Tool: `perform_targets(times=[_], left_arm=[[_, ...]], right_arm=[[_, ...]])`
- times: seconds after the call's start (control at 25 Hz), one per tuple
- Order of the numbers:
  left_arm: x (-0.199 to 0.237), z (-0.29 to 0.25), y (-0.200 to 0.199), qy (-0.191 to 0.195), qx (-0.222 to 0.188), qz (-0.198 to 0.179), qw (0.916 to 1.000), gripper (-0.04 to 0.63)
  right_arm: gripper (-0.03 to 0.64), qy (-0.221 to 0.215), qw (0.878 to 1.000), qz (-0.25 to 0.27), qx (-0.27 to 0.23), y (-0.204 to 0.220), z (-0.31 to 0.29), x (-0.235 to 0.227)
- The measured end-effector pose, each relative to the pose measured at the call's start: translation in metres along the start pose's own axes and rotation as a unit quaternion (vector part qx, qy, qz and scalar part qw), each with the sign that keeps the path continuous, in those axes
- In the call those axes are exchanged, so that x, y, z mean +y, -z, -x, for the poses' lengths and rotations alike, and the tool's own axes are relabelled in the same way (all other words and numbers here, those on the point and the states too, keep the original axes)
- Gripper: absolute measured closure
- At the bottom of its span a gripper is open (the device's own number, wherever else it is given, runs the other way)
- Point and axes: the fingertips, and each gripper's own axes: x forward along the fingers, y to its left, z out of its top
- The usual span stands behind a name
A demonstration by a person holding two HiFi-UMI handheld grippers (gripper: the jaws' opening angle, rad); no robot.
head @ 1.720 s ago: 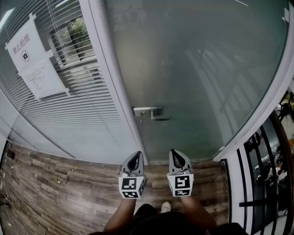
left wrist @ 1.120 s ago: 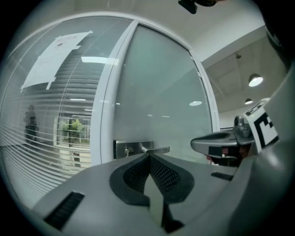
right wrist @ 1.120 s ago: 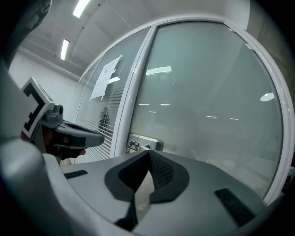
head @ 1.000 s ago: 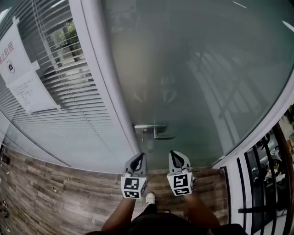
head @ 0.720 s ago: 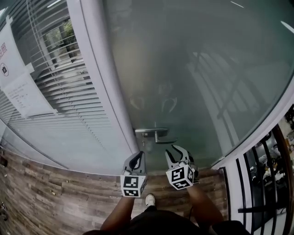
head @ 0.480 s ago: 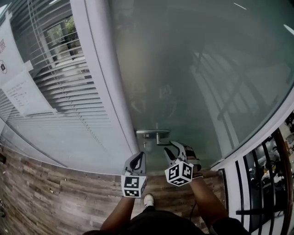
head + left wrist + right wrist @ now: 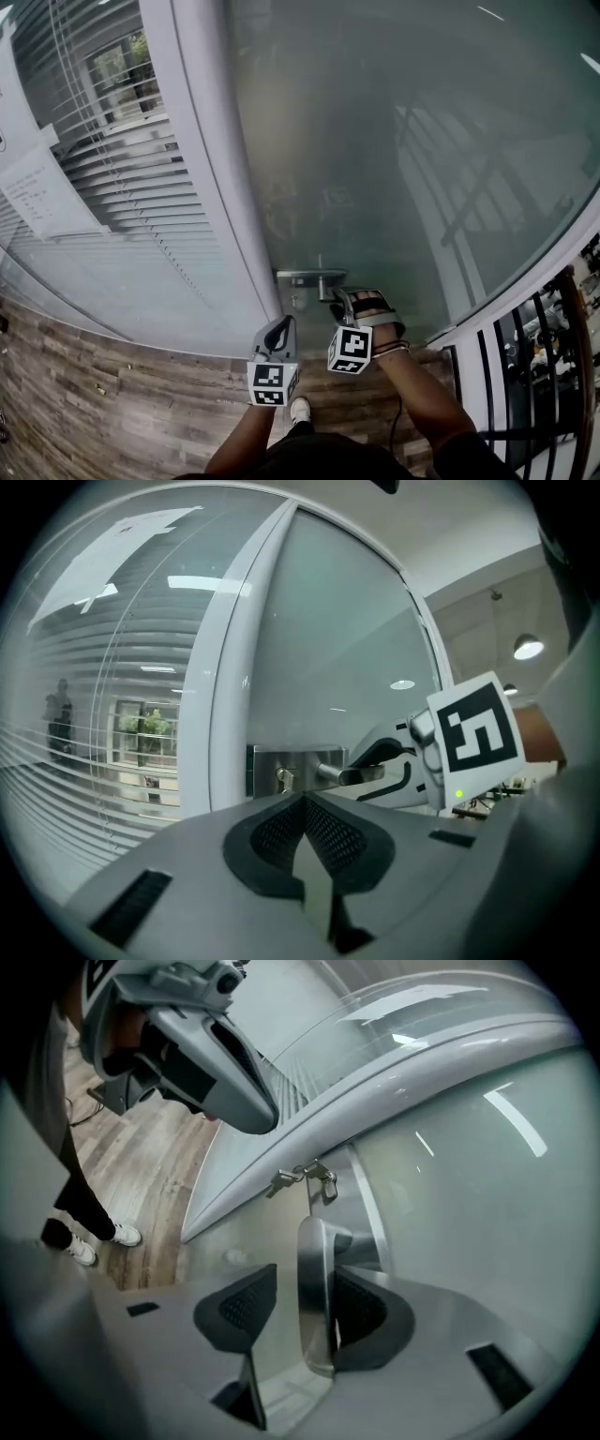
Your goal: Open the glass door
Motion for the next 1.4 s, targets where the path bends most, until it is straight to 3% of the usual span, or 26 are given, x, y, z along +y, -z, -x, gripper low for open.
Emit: perform_targets(times=[0.28, 0.56, 0.96, 1.2, 1.4], left_arm=[[-0.001, -0.005, 0.005, 0.006, 0.004, -0.01, 0.9999, 0.597], [0.001, -0.01, 0.004, 0.011, 0.005, -0.012, 0.9999, 0.597], [-0.004, -0.011, 0.011, 0.018, 0.012, -0.006, 0.9997, 0.597], [-0.011, -0.01, 0.017, 0.029, 0.017, -0.005, 0.9994, 0.597], [-0.02, -0.007, 0.017, 0.027, 0.019, -0.006, 0.9994, 0.597]], right_arm=[[0.439, -0.005, 1.0, 0.027, 0.002, 0.0, -0.016, 0.002], [0.558, 0.034, 0.999, 0.029, -0.01, -0.001, -0.019, -0.01], [0.569, 0.084, 0.996, 0.018, -0.031, -0.003, -0.018, -0.015], [0.572, 0.071, 0.994, -0.038, -0.068, -0.007, -0.02, -0.012], [0.574, 0.078, 0.985, -0.111, -0.11, -0.004, -0.015, -0.011]])
